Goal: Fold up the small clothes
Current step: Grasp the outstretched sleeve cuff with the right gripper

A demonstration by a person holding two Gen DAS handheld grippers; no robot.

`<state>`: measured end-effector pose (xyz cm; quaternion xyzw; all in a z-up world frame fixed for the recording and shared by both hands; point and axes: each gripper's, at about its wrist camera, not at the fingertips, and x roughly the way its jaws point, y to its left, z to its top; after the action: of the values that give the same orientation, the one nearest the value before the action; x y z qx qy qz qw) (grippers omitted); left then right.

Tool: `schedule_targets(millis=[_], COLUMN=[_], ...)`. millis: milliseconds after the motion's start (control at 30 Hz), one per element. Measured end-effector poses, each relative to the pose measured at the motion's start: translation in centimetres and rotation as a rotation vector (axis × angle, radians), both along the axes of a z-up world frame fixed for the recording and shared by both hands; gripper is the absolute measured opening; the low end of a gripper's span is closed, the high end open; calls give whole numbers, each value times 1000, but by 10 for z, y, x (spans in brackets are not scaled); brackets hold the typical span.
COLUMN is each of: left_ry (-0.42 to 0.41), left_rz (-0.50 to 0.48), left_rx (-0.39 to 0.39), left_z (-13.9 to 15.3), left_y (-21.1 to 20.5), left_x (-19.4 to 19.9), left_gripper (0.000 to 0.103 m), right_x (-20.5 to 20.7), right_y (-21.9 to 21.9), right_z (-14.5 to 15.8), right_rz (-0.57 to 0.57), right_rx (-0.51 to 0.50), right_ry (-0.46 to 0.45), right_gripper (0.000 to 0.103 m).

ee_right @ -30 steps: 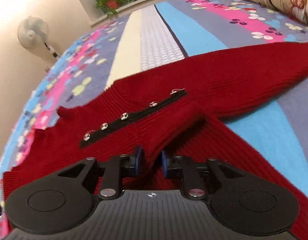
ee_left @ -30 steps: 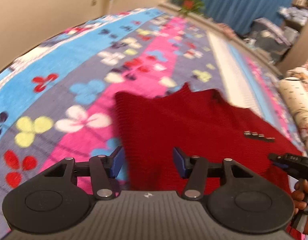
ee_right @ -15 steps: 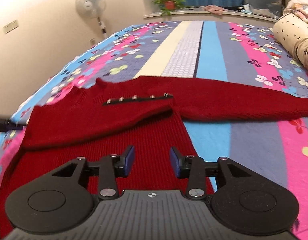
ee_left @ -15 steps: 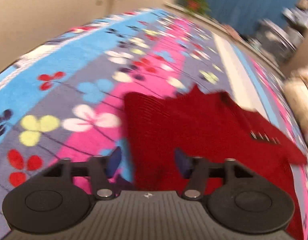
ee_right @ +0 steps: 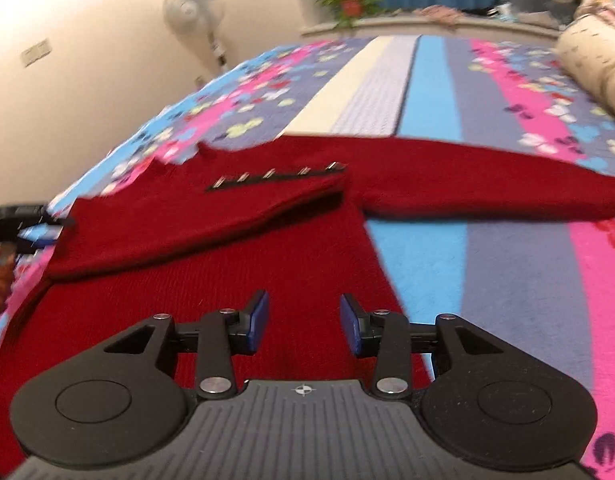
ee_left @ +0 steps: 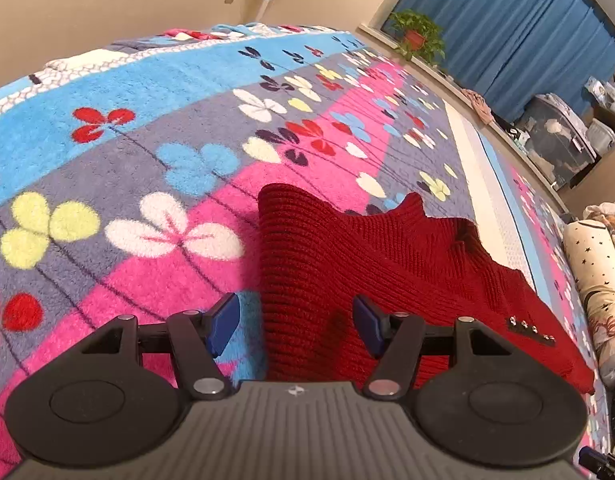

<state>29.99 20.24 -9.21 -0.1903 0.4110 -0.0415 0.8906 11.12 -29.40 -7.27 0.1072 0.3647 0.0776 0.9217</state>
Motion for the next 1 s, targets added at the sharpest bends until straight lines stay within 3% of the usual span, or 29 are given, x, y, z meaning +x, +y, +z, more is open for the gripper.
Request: schedule_targets(millis=[33,67,100,133,167,233,300,333,433,533,633,733,800,867,1000], left_ry=[1,3,-1,-6,-22,-60,-44,-27,6,-61,-75,93,73,67,-87], left_rz=[-3,-10,-22,-27,-25,34,103,116,124,35,-129,-229,-251,-213,-212], left_rx=[0,0,1,22,51,65,81,112,217,129,135,253,326,345,400], left_z=[-2,-4,-5,-4,1,15,21,21,23,39,40,5,11,37,85], left_y=[0,-2,-4,-7,-7,3,14,16,17,10,-17,-38,-48,-52,-65], left_x=[1,3,4,5,5,2,0,-1,-3,-17,-29,-31,-39,-44,-79], left_gripper=[67,57,44,23,17,16,16,9,10,13,15,20,20,30,62], right_x=[0,1,1,2,3,5,6,7,8,8,11,11,11,11,10], right_y=[4,7,9,11,13,13,14,14,12,14,17,17,15,13,2], right_z=[-2,-4,-5,-8,-10,-14,-18,-19,-21,-22,-22,-22,-20,-17,-6], right_rz=[25,43,54,58,57,54,49,49,48,55,55,55,47,31,-11], right_rx=[-24,-46,-65,-79,-84,-94,-117,-122,-123,-140,-151,-152,-145,-139,-116], right_ry=[12,21,31,47,63,92,108,111,118,123,124,122,122,116,81], right_gripper=[41,41,41,41,41,41,41,41,41,41,41,42,41,42,42])
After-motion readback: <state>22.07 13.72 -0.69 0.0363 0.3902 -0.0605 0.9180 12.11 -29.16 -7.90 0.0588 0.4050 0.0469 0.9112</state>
